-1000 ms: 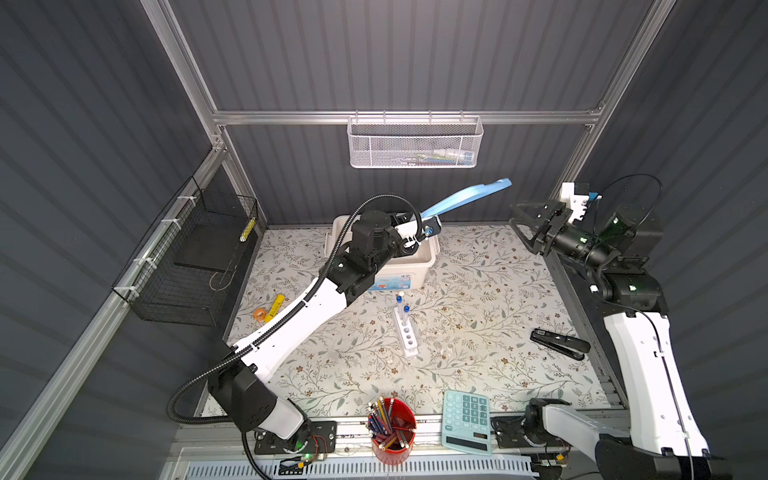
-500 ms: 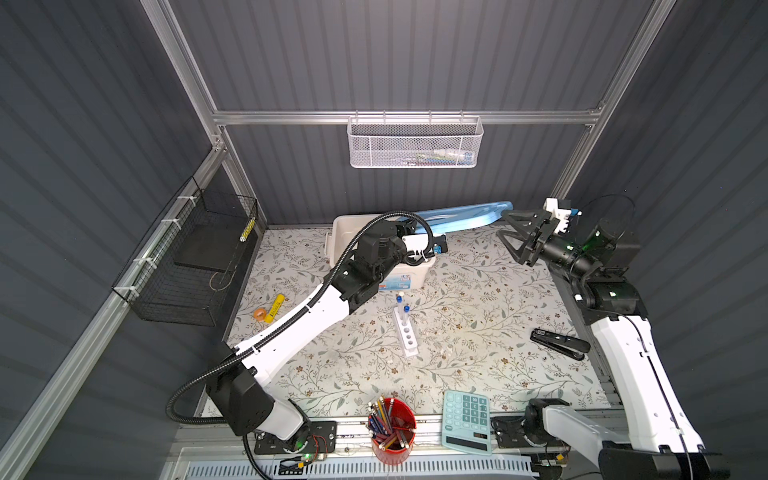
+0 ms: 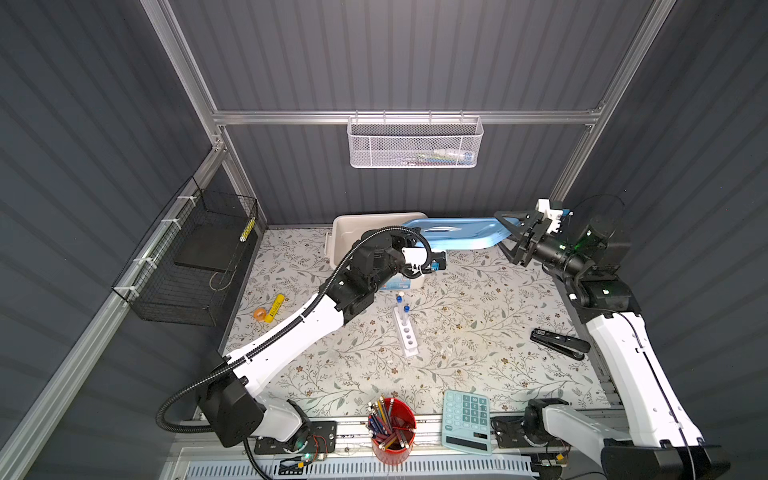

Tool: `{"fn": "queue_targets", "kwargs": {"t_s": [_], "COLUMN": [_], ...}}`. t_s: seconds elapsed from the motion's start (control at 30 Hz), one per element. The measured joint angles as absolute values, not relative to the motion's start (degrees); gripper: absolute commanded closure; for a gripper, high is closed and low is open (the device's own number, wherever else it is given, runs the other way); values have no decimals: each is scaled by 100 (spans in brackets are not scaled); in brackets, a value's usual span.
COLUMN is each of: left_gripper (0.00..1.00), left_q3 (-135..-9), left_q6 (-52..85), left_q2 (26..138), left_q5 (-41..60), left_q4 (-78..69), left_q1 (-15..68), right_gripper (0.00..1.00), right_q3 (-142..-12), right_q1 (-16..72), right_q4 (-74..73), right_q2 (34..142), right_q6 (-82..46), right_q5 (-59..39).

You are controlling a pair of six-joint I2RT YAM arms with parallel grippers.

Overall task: Organize the chemistry lab equipment
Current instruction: 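Carry the blue lid over the white bin with both grippers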

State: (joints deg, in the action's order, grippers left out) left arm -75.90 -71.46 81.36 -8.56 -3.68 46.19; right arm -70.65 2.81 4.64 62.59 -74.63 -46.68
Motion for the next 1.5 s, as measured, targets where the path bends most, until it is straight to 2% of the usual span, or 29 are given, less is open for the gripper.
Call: {"fn": "queue_targets", "kwargs": {"t_s": [0.23, 0.57, 0.73, 0.8, 0.87, 0.9, 1.13, 1.5], "left_gripper": [97, 81, 59, 46, 27, 23, 16, 13], "left_q3": [-7321, -7037, -6899, -6818, -6781, -6775, -6751, -6554], "left_q6": [-7402, -7824, -8086, -8267, -8322, -8348, -8340, -8009], "left_q2": [8001, 7922, 7830, 7797, 7778, 7769, 7592, 7338], "left_q5": [-672, -576, -615, -521, -429, -377, -115, 287], "left_q4": [-617, -915, -980, -950, -886, -873, -958, -998], "left_q1": [4619, 4619, 4598, 4609, 4622, 4635, 4646, 4668], "right_gripper": [38, 58, 70, 75, 80, 82, 85, 87], "right_q3": [-6897, -6643, -6641, -6641, -6643, -6643, -6643, -6930], "right_q1": [423, 497, 506, 526, 526, 526, 515, 467], "right_q4": [429, 401, 410, 408, 373, 364, 211, 145], "right_q2": [6399, 6427, 6565, 6571, 6578, 6578, 6606, 6952], "right_q6": [-7522, -7717, -7830, -7898, -7924, -7935, -7950, -7942], "right_q5": [-4630, -4587, -4626, -4630, -4589, -4587, -4484, -4477]}}
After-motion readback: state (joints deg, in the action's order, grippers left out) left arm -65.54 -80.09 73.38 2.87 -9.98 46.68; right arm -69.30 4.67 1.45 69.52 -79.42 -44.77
